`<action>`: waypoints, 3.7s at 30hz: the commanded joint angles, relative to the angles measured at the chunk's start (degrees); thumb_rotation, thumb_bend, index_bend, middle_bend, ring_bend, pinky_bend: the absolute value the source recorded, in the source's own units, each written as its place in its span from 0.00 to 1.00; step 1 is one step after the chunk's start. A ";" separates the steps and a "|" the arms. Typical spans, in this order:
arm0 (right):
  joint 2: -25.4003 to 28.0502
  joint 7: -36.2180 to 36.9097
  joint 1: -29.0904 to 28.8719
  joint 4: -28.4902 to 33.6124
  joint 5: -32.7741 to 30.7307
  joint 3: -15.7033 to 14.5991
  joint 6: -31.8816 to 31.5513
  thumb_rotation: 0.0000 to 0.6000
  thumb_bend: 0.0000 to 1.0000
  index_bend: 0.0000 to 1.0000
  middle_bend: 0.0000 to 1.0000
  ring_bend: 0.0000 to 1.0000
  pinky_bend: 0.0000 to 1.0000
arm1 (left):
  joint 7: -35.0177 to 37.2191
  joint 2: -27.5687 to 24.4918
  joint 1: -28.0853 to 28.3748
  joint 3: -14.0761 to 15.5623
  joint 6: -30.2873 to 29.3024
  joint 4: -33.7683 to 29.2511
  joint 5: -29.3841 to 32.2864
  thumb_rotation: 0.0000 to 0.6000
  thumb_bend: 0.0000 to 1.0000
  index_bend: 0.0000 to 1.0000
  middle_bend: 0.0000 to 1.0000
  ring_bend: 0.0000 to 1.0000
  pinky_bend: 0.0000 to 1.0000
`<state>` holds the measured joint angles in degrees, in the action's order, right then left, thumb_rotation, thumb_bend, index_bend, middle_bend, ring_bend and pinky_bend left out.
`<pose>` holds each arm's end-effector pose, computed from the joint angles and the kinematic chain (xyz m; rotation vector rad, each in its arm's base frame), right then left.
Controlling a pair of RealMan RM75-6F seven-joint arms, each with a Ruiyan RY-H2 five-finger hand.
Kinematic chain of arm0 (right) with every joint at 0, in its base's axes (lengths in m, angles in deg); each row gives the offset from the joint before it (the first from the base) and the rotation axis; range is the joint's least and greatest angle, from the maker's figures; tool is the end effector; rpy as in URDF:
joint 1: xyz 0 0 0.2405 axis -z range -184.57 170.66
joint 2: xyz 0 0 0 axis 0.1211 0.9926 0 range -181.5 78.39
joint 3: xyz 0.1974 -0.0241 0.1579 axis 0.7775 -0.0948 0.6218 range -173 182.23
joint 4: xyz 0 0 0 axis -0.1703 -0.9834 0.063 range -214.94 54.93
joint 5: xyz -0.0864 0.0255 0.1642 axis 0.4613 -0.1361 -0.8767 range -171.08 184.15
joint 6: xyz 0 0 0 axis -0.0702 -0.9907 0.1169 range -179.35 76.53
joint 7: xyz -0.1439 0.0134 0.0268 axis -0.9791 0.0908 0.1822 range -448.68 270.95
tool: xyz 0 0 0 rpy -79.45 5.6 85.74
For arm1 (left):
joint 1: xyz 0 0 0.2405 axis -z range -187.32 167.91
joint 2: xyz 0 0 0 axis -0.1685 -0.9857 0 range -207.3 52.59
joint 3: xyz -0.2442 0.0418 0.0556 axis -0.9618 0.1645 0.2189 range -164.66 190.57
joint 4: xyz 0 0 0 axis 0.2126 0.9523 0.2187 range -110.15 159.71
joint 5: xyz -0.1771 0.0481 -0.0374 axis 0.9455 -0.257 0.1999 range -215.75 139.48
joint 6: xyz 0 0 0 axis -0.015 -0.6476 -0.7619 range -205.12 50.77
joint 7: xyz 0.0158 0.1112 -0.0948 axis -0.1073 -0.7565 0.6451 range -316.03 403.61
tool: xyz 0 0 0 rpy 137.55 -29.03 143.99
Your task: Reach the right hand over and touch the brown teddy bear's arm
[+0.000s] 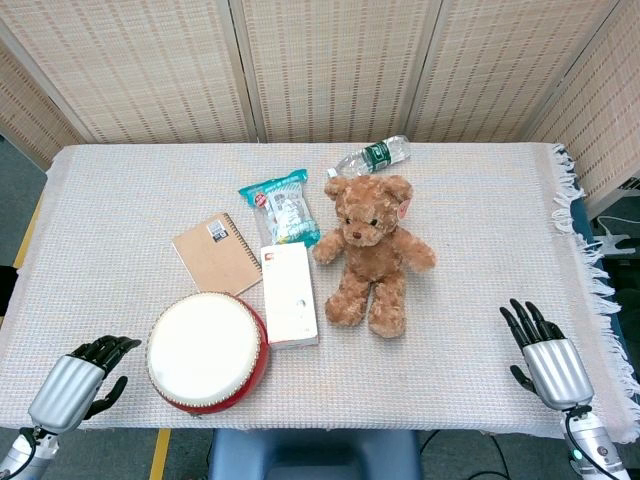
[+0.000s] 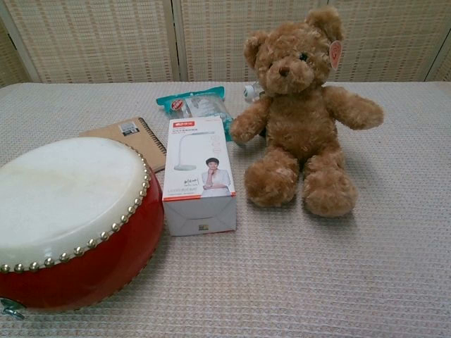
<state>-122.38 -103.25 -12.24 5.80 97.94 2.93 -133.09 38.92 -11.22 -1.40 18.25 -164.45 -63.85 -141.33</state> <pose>-0.3065 -0.1682 0.1271 1.6303 -0.7471 0.6932 -0.2687 0.1649 0.1419 -1.7650 -0.7143 -0.9594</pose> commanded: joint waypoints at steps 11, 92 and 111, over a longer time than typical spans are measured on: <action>-5.13 5.98 -1.58 -6.88 1.97 3.63 -4.38 1.00 0.11 0.08 0.02 0.00 0.31 | -0.12 0.05 -0.07 0.06 -0.10 0.06 -0.20 1.00 0.43 0.22 0.26 0.24 0.46; -49.48 13.85 -31.46 -77.83 -6.72 11.37 -1.29 1.00 0.11 0.68 0.42 0.37 0.76 | 1.99 -1.62 0.19 1.10 1.11 -1.35 -0.72 1.00 0.43 0.23 0.27 0.25 0.47; -49.66 13.29 -31.23 -78.34 -7.73 10.97 -1.41 1.00 0.11 0.68 0.42 0.37 0.76 | 1.89 -1.71 0.12 1.06 1.03 -1.44 -0.61 1.00 0.43 0.23 0.28 0.25 0.47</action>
<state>-172.05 -89.87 -43.42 -72.47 90.30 13.85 -134.42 40.80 -12.93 -1.27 19.30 -163.44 -65.32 -141.96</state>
